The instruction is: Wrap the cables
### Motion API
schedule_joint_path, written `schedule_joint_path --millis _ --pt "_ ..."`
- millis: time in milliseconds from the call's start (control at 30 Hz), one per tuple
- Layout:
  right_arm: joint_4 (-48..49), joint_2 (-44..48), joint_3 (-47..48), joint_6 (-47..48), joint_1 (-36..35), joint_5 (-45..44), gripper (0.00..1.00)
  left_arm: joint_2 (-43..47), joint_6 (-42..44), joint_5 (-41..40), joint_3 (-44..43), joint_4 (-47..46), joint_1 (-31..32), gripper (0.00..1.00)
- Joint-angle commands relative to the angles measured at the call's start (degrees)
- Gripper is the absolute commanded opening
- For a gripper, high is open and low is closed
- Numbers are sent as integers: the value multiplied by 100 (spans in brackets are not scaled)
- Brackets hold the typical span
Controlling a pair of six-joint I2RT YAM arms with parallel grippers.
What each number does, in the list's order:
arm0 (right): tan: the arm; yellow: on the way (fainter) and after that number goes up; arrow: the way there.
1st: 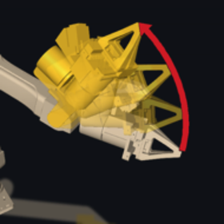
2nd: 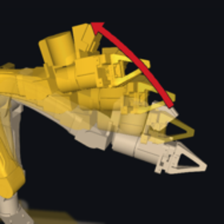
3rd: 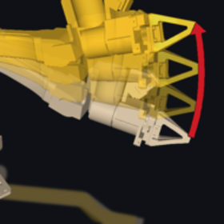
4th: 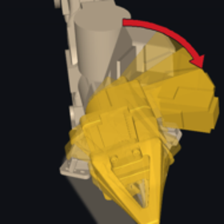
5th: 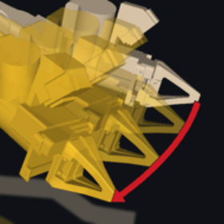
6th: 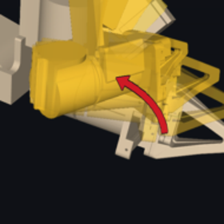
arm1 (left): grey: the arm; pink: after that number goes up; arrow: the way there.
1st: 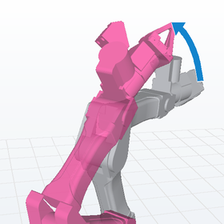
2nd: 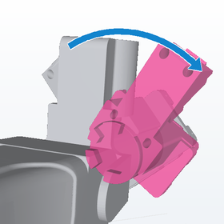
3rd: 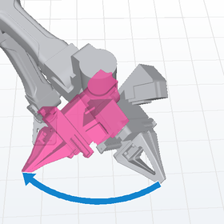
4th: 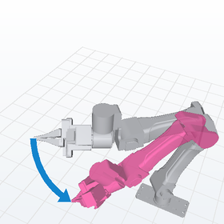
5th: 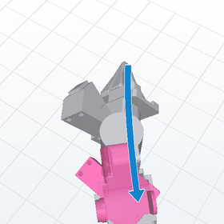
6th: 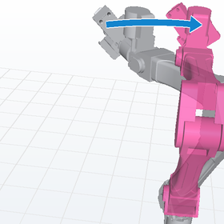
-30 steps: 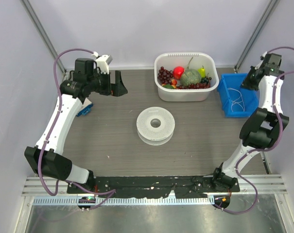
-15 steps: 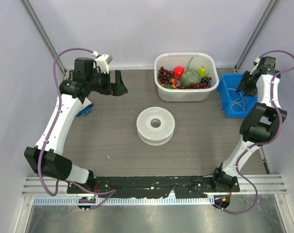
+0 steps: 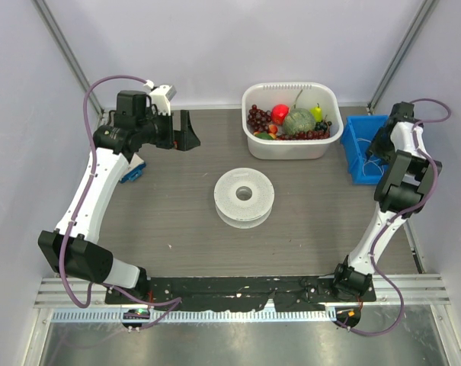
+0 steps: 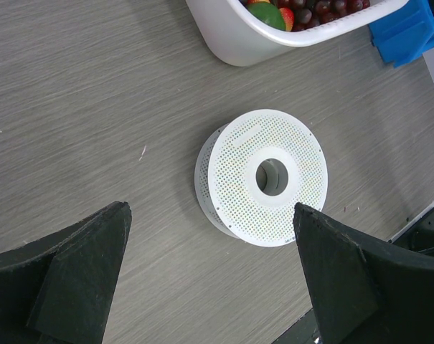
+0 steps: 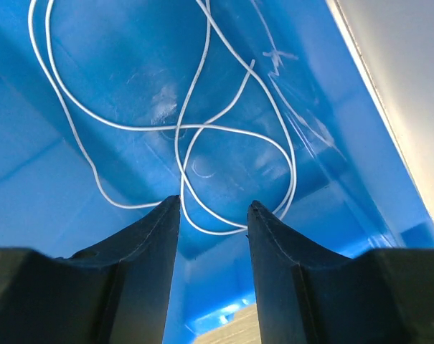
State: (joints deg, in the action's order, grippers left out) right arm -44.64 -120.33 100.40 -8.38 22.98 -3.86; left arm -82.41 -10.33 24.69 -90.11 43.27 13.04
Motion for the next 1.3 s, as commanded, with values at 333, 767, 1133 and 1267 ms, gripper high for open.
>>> schedule_joint_path --millis 333,767,1133,1267 --pt "26 -658 665 -1034 -136 -555 49 -3 -4 80 19 -222 -29 100" --pt "-370 -1212 1034 -937 -180 -299 23 -47 40 -17 -33 -143 -29 100" --pt "-327 -722 1079 -595 -119 -353 1 -56 22 -34 -113 -108 -29 100" --pt "87 -132 850 -507 -66 -90 1 -56 4 -25 -121 -125 -29 100"
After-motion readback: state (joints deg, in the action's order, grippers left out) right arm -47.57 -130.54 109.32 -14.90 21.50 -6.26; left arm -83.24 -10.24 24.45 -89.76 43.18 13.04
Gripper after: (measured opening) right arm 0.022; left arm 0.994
